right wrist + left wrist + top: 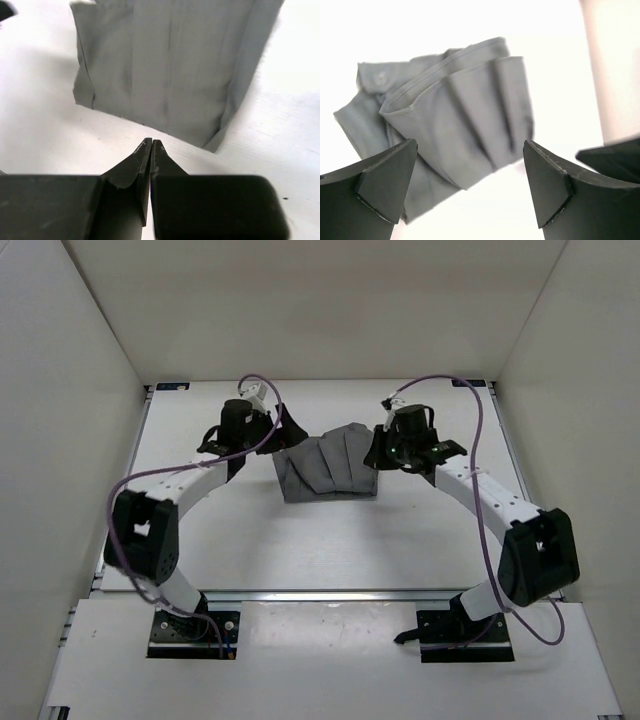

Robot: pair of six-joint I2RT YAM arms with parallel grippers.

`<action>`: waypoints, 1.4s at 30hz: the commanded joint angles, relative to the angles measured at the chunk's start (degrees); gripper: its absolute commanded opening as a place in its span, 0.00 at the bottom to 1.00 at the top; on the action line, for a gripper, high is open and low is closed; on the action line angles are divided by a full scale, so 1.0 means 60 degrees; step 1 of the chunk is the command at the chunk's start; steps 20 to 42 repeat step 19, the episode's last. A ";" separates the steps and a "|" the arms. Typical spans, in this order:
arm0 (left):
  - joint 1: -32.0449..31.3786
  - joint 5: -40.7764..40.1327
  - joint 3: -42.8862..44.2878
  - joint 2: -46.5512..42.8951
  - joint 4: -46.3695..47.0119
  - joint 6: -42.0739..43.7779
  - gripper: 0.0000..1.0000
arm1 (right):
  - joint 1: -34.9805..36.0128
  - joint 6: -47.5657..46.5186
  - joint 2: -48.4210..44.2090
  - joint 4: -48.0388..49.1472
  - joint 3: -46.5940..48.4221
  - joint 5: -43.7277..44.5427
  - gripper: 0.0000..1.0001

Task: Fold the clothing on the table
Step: Fold the skirt

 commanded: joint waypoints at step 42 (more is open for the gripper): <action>-0.0567 -0.2726 -0.3781 -0.5165 -0.2005 0.1963 0.99 | 0.0045 -0.0468 -0.0973 -0.0080 -0.0706 -0.0082 0.00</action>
